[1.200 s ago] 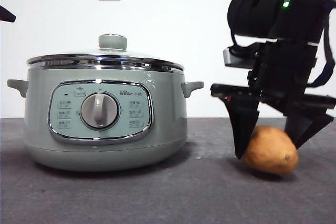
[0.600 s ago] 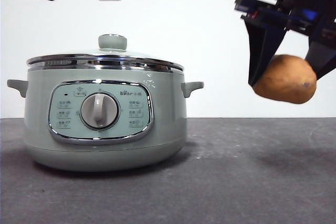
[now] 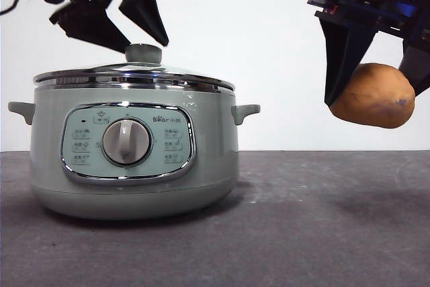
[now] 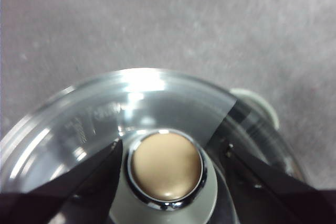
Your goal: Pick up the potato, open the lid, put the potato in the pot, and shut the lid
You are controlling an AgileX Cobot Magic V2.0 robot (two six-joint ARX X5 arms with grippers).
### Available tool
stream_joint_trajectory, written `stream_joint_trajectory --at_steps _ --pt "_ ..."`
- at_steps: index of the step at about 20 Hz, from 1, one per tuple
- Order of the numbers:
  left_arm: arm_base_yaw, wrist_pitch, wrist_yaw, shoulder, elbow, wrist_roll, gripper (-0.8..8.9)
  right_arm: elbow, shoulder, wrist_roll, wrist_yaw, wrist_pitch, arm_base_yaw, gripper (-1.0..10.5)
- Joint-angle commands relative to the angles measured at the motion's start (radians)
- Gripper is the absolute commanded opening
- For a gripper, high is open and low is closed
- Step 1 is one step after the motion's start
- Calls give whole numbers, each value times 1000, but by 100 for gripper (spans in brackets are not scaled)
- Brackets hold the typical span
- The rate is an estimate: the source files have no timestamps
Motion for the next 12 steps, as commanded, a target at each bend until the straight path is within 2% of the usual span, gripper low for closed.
stream_joint_trajectory --at_steps 1,4,5,7,8,12 --pt "-6 9 -7 25 -2 17 316 0 -1 -5 4 1 2 -2" --pt "-6 7 -13 40 -2 17 307 0 -1 -5 4 1 2 -2" --pt "-6 7 -25 40 -2 17 273 0 -1 -5 4 1 2 -2" --pt "-6 4 -25 40 -2 18 40 0 -1 -5 4 1 2 -2" --pt "-6 3 -26 40 -2 20 -13 0 -1 -5 3 1 2 -2" --pt "-6 8 -27 34 6 21 -8 0 -1 -5 3 1 2 -2"
